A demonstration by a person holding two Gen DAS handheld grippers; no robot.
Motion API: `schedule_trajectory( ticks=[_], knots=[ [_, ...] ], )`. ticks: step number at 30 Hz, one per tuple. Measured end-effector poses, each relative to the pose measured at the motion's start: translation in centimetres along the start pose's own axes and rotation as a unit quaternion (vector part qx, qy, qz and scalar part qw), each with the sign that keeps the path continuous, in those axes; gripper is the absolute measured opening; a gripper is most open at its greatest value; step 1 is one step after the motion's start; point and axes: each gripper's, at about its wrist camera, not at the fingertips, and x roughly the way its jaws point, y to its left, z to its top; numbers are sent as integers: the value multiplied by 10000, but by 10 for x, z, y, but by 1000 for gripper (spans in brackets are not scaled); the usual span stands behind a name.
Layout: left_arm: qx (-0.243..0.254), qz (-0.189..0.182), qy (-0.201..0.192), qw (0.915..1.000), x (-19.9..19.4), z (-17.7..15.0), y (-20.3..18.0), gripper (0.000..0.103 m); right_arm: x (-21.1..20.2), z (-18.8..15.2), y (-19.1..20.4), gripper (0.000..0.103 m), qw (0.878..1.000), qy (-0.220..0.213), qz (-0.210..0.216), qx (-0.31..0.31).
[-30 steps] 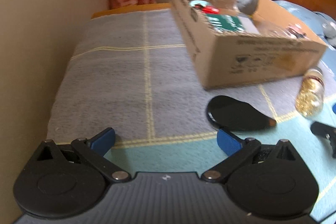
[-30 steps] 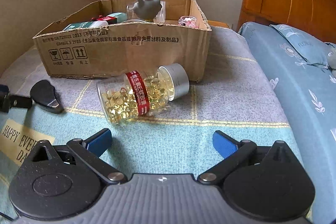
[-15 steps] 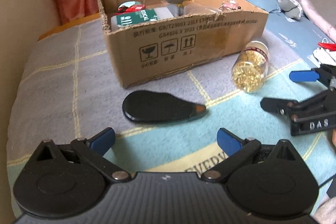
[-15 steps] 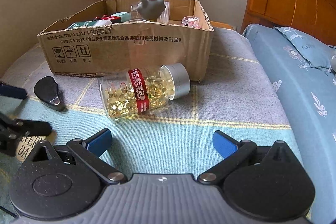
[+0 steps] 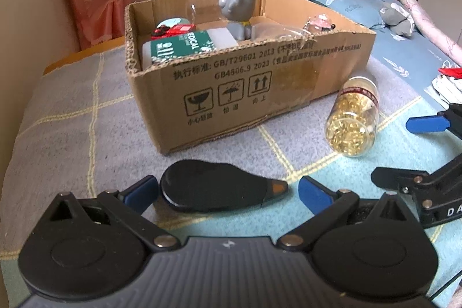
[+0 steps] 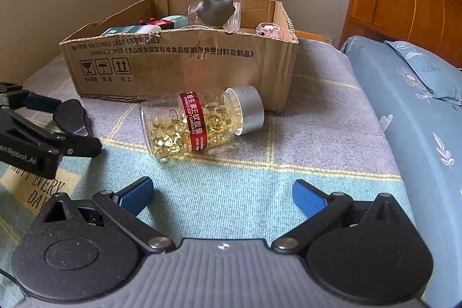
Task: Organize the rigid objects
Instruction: 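Move right tool to gold capsule bottle and close around its body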
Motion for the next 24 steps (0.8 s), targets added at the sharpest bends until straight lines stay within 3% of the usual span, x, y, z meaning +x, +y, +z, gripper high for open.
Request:
schedule_trajectory(
  ticks=[12,24],
  knots=[
    [59,-52,-50,10000,-2,0,-5,99,7,12,-10,103,9971,201,500,-546],
    [67,-63,-63,9999,-4,-1,-6,99,22,36,-13,103,9846,279,1226,-1217]
  ],
)
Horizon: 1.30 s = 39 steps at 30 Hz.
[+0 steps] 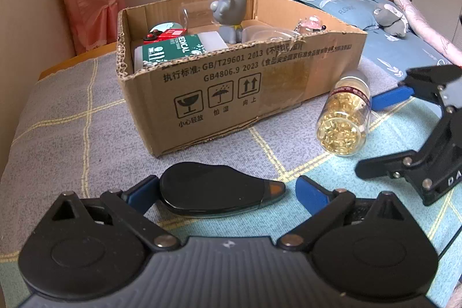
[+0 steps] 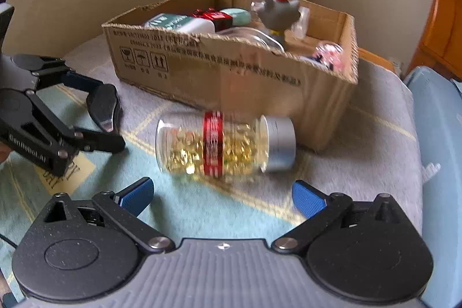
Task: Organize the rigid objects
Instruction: 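Move right tool to gold capsule bottle and close around its body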
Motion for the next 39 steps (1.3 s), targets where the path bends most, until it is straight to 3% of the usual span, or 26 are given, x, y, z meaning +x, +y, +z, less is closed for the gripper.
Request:
schedule_trajectory(
  ticks=[18,23,27,29,39],
  knots=[
    [108,-61,25,9999,-3,-3,2,100,12,25,10,103,9993,13,-267,-271],
    [166,-106,32,9998,-3,-2,2,100,13,29,12,98,9992,77,-334,-207],
    [228,-148,67,9996,-3,0,2,97,12,30,12,98,9992,124,-361,-146],
    [249,-200,58,9995,-5,0,2,90,11,30,14,98,9990,160,-388,-140],
    [343,-260,183,9989,-13,3,3,89,2,25,19,98,9988,344,-344,-28]
  ],
)
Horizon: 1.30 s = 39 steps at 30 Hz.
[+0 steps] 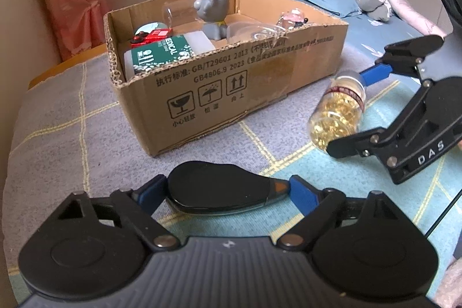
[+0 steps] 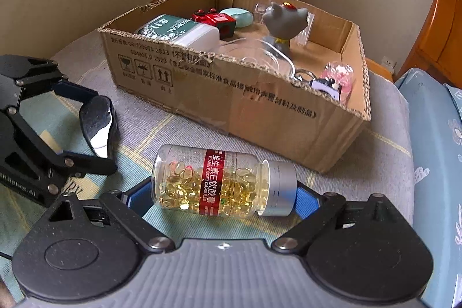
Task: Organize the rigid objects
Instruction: 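Move right tool to gold capsule bottle and close around its body, then carry capsule bottle into the box and open right tool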
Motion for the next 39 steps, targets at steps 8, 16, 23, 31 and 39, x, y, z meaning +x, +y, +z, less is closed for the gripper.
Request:
schedule_trajectory(
  ticks=[8,16,23,31,39],
  knots=[
    [-58,-167,44,9998,-24,3,-2,89,-22,-11,6,97,9999,93,8,-66],
    [238,-180,-31,9995,-55,22,-12,89,-49,-12,8,97,9997,79,26,-239],
    [489,-248,-303,9980,-69,60,-18,89,-73,3,-5,97,9998,-147,57,-108],
    [713,-153,-625,9954,-53,113,-11,89,-95,40,-18,97,9980,-588,-50,-228],
    [463,-85,-541,9974,-16,151,9,90,-91,67,-40,97,9966,-765,-237,-205]
  ],
)
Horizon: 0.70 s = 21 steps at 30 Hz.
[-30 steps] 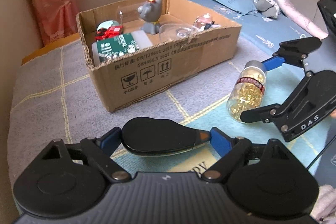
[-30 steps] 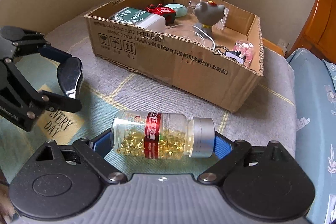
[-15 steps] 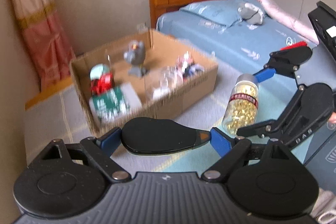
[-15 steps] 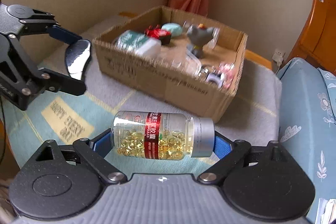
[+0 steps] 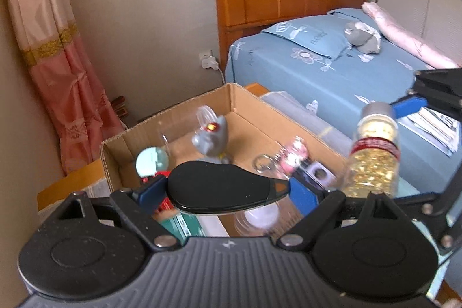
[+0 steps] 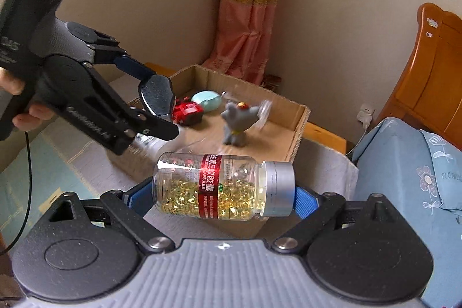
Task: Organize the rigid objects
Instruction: 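Carry capsule bottle into the box and open right tool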
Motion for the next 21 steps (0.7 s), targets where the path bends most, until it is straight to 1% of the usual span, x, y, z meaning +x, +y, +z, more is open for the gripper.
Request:
schedule_trajectory(
  ticks=[5,10,12,13,18,21],
  knots=[
    [-173,47,62,9998,26,10,8,90,11,11,-15,97,9999,-17,-41,107],
    [-330,89,0,9994,40,9,12,92,19,18,-25,97,9998,-33,-98,156],
    [-335,51,-40,9994,39,8,12,97,22,19,-27,97,9998,-16,-98,172],
    [-324,81,-58,9994,37,7,12,98,23,19,-28,97,9998,-13,-97,183],
    [-265,323,-157,9990,17,0,11,101,28,22,-29,97,9998,-11,-58,171],
    [-353,396,-274,9982,2,-6,13,102,34,27,-31,97,9999,-8,-18,149]
  ],
)
